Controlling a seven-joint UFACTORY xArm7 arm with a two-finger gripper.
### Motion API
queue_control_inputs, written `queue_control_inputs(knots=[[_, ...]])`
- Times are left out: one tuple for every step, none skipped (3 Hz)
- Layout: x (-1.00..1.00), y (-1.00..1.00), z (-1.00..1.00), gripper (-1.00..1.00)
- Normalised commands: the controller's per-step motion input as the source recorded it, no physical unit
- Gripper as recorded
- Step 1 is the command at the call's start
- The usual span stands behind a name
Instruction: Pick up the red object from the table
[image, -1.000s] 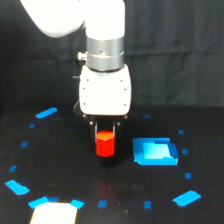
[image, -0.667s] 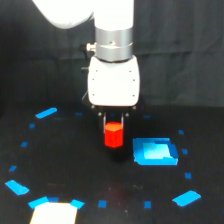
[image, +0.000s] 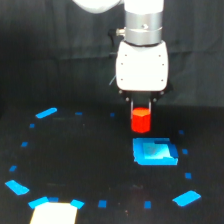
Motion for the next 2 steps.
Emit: queue_control_inputs(knots=[[0.69,0.53,1.0,-1.0],[0.37,0.54,1.0,-1.0]])
